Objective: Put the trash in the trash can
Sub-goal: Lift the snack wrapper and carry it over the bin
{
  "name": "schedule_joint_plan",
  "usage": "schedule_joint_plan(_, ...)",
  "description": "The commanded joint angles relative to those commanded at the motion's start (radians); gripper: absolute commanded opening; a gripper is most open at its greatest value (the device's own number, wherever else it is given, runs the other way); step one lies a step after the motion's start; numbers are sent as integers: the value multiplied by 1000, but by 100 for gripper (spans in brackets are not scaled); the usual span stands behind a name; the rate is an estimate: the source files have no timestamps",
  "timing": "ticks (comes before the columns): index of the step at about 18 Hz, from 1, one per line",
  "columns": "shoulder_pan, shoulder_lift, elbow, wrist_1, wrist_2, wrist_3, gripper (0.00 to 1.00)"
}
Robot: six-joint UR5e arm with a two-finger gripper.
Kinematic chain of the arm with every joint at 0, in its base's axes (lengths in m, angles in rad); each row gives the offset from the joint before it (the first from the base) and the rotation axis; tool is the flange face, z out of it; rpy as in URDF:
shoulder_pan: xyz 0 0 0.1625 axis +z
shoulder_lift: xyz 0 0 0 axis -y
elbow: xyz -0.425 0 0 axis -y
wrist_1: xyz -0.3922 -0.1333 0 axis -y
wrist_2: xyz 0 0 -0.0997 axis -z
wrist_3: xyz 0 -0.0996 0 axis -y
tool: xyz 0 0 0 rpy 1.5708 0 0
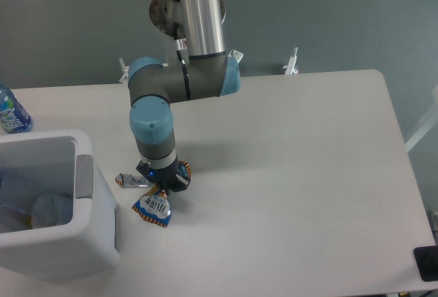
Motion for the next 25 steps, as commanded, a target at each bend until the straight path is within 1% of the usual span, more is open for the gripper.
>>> schedule_joint_plan(1,2,11,3,0,-2,2,6)
schedule_joint_plan(3,11,44,23,-2,-6,2,5)
schedule_joint_plan(5,40,89,51,-3,-11,-2,5)
schedule_joint_plan(6,49,107,76,-2,-14,-11,5)
schedule_joint_plan(8,69,133,153,-3,-58,-49,6)
schedule_joint_plan(9,87,141,197,-2,-105,-108,6)
schedule_joint_plan(12,150,141,363,-2,-280,-337,6)
schedule_joint_plan(13,164,138,415,-3,-314,-404,6)
schedule_joint_plan(14,166,135,455,-2,-325,-455,6)
schedule_joint_plan(15,166,137,481,-2,-327,-486,6)
schedule_joint_plan(17,166,141,517,-2,-330,-514,6)
schedule_joint_plan(19,163,152,534,-2,-353,-561,6)
schedule_joint_plan(21,160,205,545,-2,-385,-574,6)
schedule_joint_plan(23,152,241,545,-2,-414,-601,6)
schedule_joint_plan(24,141,268,543,-3,-429,-613,6)
schedule_joint_plan(25,124,279,543,-3,-445,-623,6)
